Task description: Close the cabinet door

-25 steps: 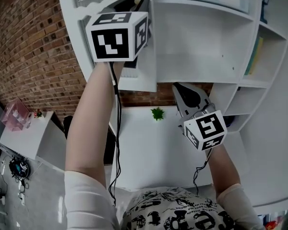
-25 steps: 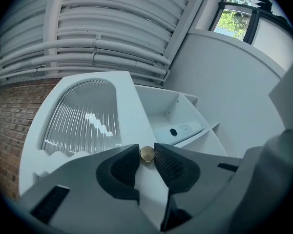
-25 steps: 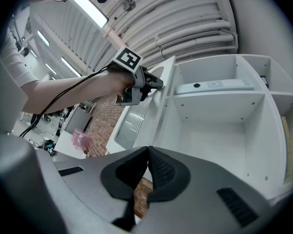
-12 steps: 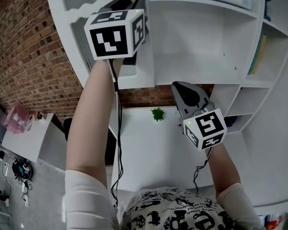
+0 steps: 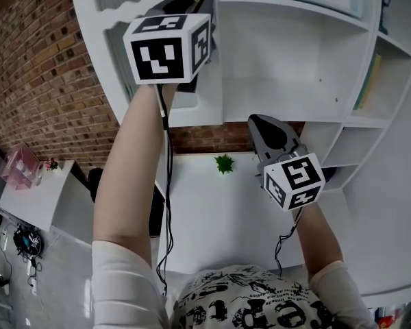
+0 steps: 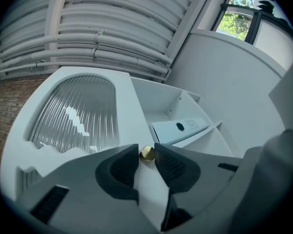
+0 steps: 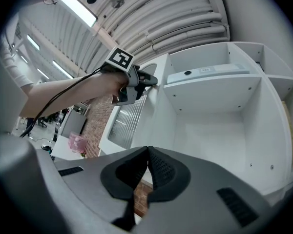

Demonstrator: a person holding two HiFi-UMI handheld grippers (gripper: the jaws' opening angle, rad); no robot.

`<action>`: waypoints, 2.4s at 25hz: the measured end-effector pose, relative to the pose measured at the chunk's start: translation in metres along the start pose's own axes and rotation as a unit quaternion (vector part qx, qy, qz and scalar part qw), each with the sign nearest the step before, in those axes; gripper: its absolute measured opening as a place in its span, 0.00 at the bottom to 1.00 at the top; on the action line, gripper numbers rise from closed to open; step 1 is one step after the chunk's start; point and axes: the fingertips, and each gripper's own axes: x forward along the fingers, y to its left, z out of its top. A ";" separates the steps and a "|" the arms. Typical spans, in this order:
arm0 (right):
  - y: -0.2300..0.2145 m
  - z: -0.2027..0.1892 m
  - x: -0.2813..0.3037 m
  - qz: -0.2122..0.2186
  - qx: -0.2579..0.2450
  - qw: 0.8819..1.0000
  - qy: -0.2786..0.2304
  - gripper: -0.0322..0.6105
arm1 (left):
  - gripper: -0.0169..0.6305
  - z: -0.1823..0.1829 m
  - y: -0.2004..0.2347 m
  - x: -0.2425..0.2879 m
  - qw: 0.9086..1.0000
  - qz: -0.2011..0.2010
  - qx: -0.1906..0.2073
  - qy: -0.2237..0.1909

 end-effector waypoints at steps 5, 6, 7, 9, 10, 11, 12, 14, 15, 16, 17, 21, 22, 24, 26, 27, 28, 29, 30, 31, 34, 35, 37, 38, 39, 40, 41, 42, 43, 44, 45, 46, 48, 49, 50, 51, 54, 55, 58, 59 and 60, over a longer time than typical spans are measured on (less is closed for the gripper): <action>0.009 0.000 -0.011 -0.004 -0.004 1.000 0.002 0.08 | 0.20 0.002 -0.001 -0.013 1.000 -0.007 0.004 -0.010; 0.010 0.000 -0.014 -0.008 -0.004 1.000 0.003 0.08 | 0.20 0.003 -0.001 -0.018 1.000 -0.003 0.001 -0.015; 0.011 0.000 -0.016 -0.012 -0.004 1.000 0.003 0.08 | 0.21 0.005 -0.001 -0.023 1.000 0.003 0.001 -0.022; 0.014 0.001 -0.021 -0.018 -0.001 1.000 0.001 0.08 | 0.20 0.008 -0.004 -0.035 0.999 0.012 0.007 -0.035; 0.016 0.001 -0.024 -0.020 0.000 1.000 -0.001 0.07 | 0.20 0.009 -0.006 -0.041 0.999 0.014 0.010 -0.039; 0.018 0.002 -0.026 -0.020 0.002 1.000 -0.002 0.08 | 0.20 0.010 -0.007 -0.047 0.999 0.016 0.012 -0.042; 0.021 0.002 -0.029 -0.019 0.003 1.000 -0.003 0.08 | 0.17 0.009 -0.008 -0.054 0.999 0.016 0.011 -0.043; 0.026 0.000 -0.035 -0.018 0.005 1.000 -0.002 0.07 | 0.07 0.004 -0.010 -0.067 0.999 0.012 0.004 -0.041; 0.028 -0.002 -0.037 -0.018 0.006 1.000 0.000 0.08 | 0.06 -0.001 -0.013 -0.075 0.999 0.006 0.001 -0.037; 0.031 -0.004 -0.040 -0.018 0.007 1.000 0.002 0.08 | 0.06 -0.007 -0.016 -0.082 0.999 -0.001 -0.001 -0.032; 0.033 -0.006 -0.042 -0.018 0.009 1.000 0.005 0.07 | 0.05 -0.013 -0.019 -0.089 1.000 -0.011 -0.004 -0.025; 0.041 -0.016 -0.053 -0.020 0.020 1.000 0.012 0.08 | 0.05 -0.048 -0.032 -0.120 0.998 -0.051 -0.032 0.008; 0.044 -0.018 -0.055 -0.020 0.023 0.999 0.014 0.08 | 0.05 -0.058 -0.035 -0.129 0.998 -0.057 -0.037 0.016; 0.049 -0.024 -0.060 -0.020 0.023 0.999 0.018 0.08 | 0.05 -0.079 -0.040 -0.146 0.996 -0.065 -0.045 0.031; 0.054 -0.028 -0.066 -0.018 0.019 0.999 0.020 0.08 | 0.05 -0.100 -0.046 -0.165 0.995 -0.069 -0.052 0.046; 0.056 -0.030 -0.069 -0.017 0.018 0.999 0.020 0.08 | 0.05 -0.110 -0.049 -0.175 0.994 -0.072 -0.054 0.054; 0.059 -0.033 -0.072 -0.015 0.016 1.000 0.020 0.07 | 0.05 -0.121 -0.054 -0.185 0.994 -0.076 -0.056 0.062; 0.061 -0.035 -0.076 -0.013 0.016 1.000 0.018 0.07 | 0.05 -0.130 -0.059 -0.195 0.993 -0.079 -0.058 0.070; 0.062 -0.039 -0.080 -0.012 0.016 1.000 0.017 0.07 | 0.05 -0.140 -0.066 -0.206 0.992 -0.083 -0.061 0.079; 0.064 -0.042 -0.085 -0.011 0.018 1.000 0.017 0.07 | 0.05 -0.150 -0.072 -0.216 0.990 -0.088 -0.066 0.088; 0.068 -0.055 -0.099 -0.010 0.031 0.999 0.024 0.07 | 0.05 -0.174 -0.095 -0.249 0.982 -0.108 -0.105 0.110; 0.070 -0.059 -0.103 -0.012 0.034 0.999 0.027 0.07 | 0.05 -0.181 -0.103 -0.258 0.979 -0.115 -0.118 0.116; 0.073 -0.070 -0.111 -0.014 0.038 0.999 0.032 0.07 | 0.05 -0.198 -0.117 -0.277 0.974 -0.124 -0.133 0.133; 0.074 -0.077 -0.115 -0.014 0.040 0.998 0.035 0.07 | 0.05 -0.208 -0.125 -0.286 0.972 -0.127 -0.135 0.143; 0.076 -0.085 -0.119 -0.015 0.045 0.998 0.038 0.07 | 0.05 -0.220 -0.134 -0.294 0.970 -0.130 -0.133 0.156; 0.078 -0.093 -0.123 -0.015 0.048 0.998 0.041 0.07 | 0.05 -0.232 -0.144 -0.302 0.968 -0.134 -0.128 0.170; 0.080 -0.101 -0.127 -0.014 0.047 0.998 0.045 0.07 | 0.05 -0.243 -0.154 -0.310 0.966 -0.138 -0.122 0.183; 0.082 -0.108 -0.131 -0.014 0.044 0.998 0.052 0.07 | 0.05 -0.253 -0.164 -0.316 0.963 -0.141 -0.116 0.196; 0.083 -0.116 -0.134 -0.015 0.041 0.997 0.061 0.07 | 0.05 -0.262 -0.171 -0.321 0.961 -0.143 -0.111 0.207; 0.084 -0.123 -0.137 -0.018 0.041 0.996 0.072 0.07 | 0.05 -0.269 -0.177 -0.326 0.960 -0.144 -0.107 0.216; 0.085 -0.129 -0.140 -0.020 0.044 0.995 0.082 0.07 | 0.05 -0.274 -0.181 -0.329 0.958 -0.144 -0.109 0.222; 0.085 -0.133 -0.143 -0.022 0.049 0.995 0.089 0.07 | 0.05 -0.277 -0.183 -0.331 0.957 -0.143 -0.117 0.225; 0.084 -0.136 -0.149 -0.026 0.061 0.994 0.091 0.07 | 0.05 -0.277 -0.182 -0.332 0.955 -0.139 -0.137 0.223; 0.083 -0.135 -0.151 -0.028 0.065 0.994 0.087 0.07 | 0.05 -0.275 -0.180 -0.332 0.955 -0.136 -0.142 0.221; 0.082 -0.133 -0.153 -0.030 0.067 0.994 0.081 0.07 | 0.05 -0.272 -0.178 -0.331 0.956 -0.133 -0.145 0.217; 0.081 -0.131 -0.155 -0.031 0.065 0.994 0.077 0.07 | 0.05 -0.270 -0.176 -0.329 0.957 -0.130 -0.147 0.213; 0.080 -0.127 -0.157 -0.029 0.050 0.996 0.071 0.07 | 0.05 -0.266 -0.176 -0.326 0.959 -0.125 -0.155 0.204; 0.080 -0.125 -0.158 -0.029 0.046 0.996 0.071 0.07 | 0.05 -0.265 -0.176 -0.325 0.959 -0.124 -0.158 0.202; 0.082 -0.122 -0.157 -0.025 0.040 0.996 0.074 0.07 | 0.05 -0.261 -0.175 -0.322 0.958 -0.123 -0.169 0.194; 0.083 -0.122 -0.157 -0.023 0.040 0.996 0.075 0.07 | 0.05 -0.260 -0.175 -0.322 0.958 -0.124 -0.174 0.191; 0.084 -0.121 -0.156 -0.021 0.041 0.996 0.076 0.07 | 0.05 -0.259 -0.175 -0.321 0.958 -0.124 -0.178 0.188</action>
